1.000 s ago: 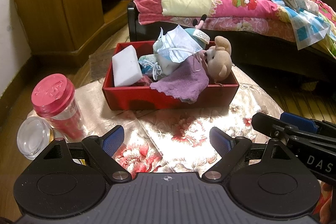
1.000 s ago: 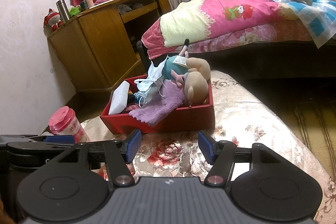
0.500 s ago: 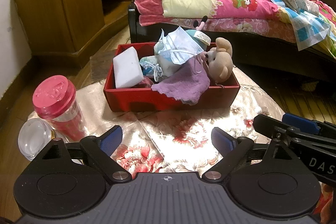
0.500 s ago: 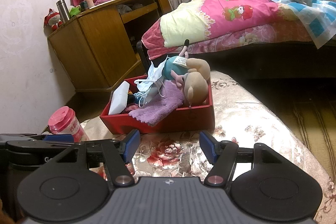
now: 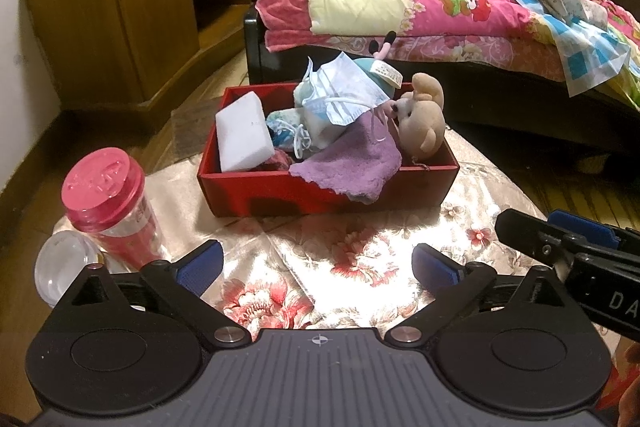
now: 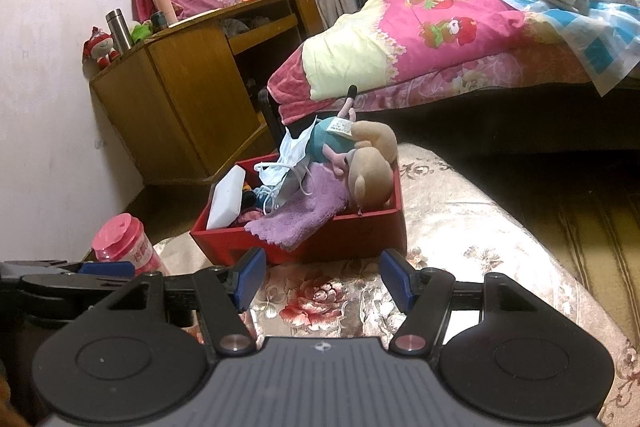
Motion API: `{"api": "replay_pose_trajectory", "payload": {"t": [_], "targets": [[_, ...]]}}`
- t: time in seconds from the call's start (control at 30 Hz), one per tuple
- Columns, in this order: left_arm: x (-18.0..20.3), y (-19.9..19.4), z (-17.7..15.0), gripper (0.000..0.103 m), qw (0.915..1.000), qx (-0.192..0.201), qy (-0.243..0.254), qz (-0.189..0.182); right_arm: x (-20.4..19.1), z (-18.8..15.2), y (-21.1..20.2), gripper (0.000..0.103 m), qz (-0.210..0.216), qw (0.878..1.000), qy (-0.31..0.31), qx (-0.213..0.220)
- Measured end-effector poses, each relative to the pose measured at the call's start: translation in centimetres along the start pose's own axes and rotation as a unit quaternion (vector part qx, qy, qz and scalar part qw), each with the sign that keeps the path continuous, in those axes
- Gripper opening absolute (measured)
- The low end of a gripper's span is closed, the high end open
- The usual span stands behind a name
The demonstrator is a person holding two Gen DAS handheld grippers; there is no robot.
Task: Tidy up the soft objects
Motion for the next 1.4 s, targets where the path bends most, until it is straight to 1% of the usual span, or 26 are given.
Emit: {"api": "replay_pose_trajectory", "payload": {"t": [0.23,0.43,0.8,1.2,1.27,1.4], "targets": [[0.1,0.0,0.0,0.096,1.0,0.002,0.0,-0.009,0.0,0.0,-0.1,0.035,0.0,1.0,0.002,0.002],[0.1,-0.1,0.1,0.097,1.0,0.008,0.0,-0.006,0.1,0.0,-0.1,0.035,0.001,1.0,0.005,0.003],[0.1,-0.2,0.2,0.097,0.9999,0.007,-0.005,-0.008,0.3,0.2,-0.1,0.035,0.003,1.0,0.009,0.002],[0.2,-0.6,0.2,0.097,0.9997,0.023,0.004,-0.002,0.7,0.2,-0.1,0.035,0.002,1.0,0.019,0.0],[0.2,-0.4,0.1,0.097,0.9998,0.018,0.001,0.001,0.8,0.3,-0.1,0.035,0.001,1.0,0.023,0.001],[-0.1,0.0,0.1,0.097,1.0,0.003,-0.008,-0.004,1.2,0.3,-0.1,0.037,0.001,0.999,0.034,-0.002]]}}
Point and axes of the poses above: each gripper's, at about its wrist camera, not at the fingertips, and y roughly the way its jaws point, x to its right, z to its top, the point moved 5 cm from there along y, roughly the way its jaws point, and after that the axes turned 4 degrees about -x, right-handed, at the moved point
